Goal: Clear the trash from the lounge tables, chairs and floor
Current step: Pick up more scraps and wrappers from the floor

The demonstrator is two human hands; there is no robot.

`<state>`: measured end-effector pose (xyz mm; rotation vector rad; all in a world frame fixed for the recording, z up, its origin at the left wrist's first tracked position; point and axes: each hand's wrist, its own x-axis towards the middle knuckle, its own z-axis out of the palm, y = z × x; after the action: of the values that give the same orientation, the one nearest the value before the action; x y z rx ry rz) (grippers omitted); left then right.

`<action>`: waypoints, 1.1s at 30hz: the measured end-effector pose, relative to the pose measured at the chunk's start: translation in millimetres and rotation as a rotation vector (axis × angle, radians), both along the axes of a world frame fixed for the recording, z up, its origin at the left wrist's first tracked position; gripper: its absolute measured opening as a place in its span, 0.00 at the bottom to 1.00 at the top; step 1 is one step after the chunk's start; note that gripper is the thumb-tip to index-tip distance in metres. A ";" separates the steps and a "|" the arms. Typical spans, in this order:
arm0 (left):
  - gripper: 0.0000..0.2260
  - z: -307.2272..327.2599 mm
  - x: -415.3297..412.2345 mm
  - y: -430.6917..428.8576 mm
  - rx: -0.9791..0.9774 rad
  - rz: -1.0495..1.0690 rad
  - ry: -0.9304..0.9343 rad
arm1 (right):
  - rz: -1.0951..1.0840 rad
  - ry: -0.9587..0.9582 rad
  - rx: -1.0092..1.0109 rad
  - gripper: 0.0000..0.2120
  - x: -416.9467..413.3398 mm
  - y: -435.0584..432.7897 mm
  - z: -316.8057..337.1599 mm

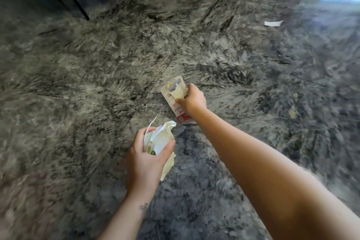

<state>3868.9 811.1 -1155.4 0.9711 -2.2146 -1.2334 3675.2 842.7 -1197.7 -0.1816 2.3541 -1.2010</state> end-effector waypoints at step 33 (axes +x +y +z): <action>0.16 14.7 -13.9 515.5 0.182 -1.384 0.011 | -1.361 0.190 -0.009 0.12 277.5 641.8 66.8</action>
<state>3854.9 1326.5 -1140.7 -0.7804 -2.7615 -1.8875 3952.7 1484.5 -1130.9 1.5853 2.5595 -1.7261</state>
